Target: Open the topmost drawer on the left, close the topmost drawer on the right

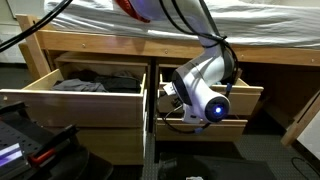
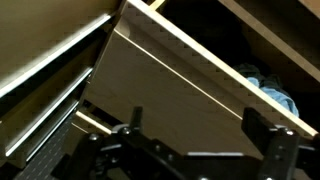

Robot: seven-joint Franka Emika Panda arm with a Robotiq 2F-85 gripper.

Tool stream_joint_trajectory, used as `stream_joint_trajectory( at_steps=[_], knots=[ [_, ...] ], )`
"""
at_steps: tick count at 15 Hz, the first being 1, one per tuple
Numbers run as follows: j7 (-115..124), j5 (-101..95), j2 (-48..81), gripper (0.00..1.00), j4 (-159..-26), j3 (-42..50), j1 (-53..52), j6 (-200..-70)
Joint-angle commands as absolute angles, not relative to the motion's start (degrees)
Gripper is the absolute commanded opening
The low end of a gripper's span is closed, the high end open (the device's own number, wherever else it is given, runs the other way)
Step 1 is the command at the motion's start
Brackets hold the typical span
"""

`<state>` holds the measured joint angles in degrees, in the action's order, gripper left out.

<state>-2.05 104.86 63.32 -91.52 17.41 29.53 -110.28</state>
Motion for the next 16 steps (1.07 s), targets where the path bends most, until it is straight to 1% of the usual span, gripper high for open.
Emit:
stream_joint_trajectory(
  at_steps=[1, 6, 10, 11, 14, 16],
  knots=[
    [-0.5, 105.8, 67.4, 1.00, -84.2, 14.7, 28.8, -111.0],
    [2.3, 101.0, 72.7, 1.00, -73.5, 11.9, 20.9, -116.9],
    [5.8, 96.5, 75.8, 1.00, -66.6, 10.9, 18.9, -120.9],
    [3.7, 97.1, 72.2, 1.00, -71.6, 9.9, 20.0, -119.8],
    [4.0, 97.0, 72.7, 1.00, -70.3, 8.9, 19.6, -120.3],
    [2.0, 97.8, 70.4, 1.00, -73.3, 10.0, 19.4, -124.3]
  ],
)
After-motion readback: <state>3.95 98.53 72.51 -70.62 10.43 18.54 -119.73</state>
